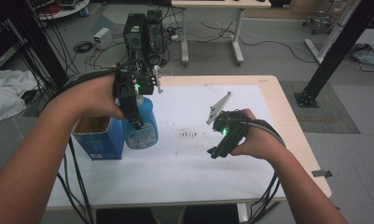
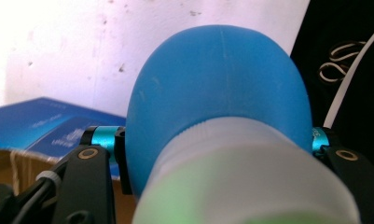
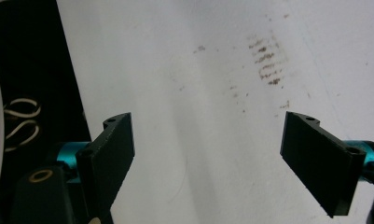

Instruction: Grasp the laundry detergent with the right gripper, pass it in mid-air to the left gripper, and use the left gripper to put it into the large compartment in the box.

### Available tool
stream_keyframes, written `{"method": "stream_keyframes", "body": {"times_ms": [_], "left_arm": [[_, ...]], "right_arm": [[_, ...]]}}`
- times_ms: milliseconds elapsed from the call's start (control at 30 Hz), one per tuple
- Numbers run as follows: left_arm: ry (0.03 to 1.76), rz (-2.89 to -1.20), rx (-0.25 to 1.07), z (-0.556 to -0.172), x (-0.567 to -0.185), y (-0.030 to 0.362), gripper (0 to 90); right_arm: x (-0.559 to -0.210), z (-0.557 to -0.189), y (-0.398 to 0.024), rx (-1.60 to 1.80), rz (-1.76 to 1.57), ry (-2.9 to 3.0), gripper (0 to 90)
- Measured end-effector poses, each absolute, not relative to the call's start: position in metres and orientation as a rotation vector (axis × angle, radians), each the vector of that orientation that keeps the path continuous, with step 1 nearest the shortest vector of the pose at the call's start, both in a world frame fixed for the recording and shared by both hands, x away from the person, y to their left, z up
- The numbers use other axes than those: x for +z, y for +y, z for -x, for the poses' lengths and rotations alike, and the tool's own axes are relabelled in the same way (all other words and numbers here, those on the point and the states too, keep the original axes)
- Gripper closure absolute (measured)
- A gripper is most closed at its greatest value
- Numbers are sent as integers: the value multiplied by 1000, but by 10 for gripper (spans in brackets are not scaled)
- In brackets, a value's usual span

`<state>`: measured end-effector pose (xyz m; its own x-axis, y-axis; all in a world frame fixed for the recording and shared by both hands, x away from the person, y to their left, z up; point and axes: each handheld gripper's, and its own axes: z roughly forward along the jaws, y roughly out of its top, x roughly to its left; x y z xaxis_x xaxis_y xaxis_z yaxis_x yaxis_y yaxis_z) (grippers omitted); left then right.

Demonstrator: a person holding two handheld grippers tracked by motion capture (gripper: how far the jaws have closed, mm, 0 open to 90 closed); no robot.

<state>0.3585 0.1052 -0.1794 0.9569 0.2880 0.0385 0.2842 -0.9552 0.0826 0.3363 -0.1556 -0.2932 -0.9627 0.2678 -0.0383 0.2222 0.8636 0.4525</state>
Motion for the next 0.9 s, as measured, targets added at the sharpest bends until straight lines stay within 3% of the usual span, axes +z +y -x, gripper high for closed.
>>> {"method": "stream_keyframes", "body": {"times_ms": [400,600,900], "left_arm": [[642,-2979,73,-373,-156,130,398],[828,-2962,112,-385,-138,144,389],[906,-2928,106,-389,-121,161,397]], "right_arm": [[-279,-342,-155,521,-352,3006,135],[-280,-345,-155,449,-321,3048,130],[-278,-346,-157,442,-324,3041,131]]}}
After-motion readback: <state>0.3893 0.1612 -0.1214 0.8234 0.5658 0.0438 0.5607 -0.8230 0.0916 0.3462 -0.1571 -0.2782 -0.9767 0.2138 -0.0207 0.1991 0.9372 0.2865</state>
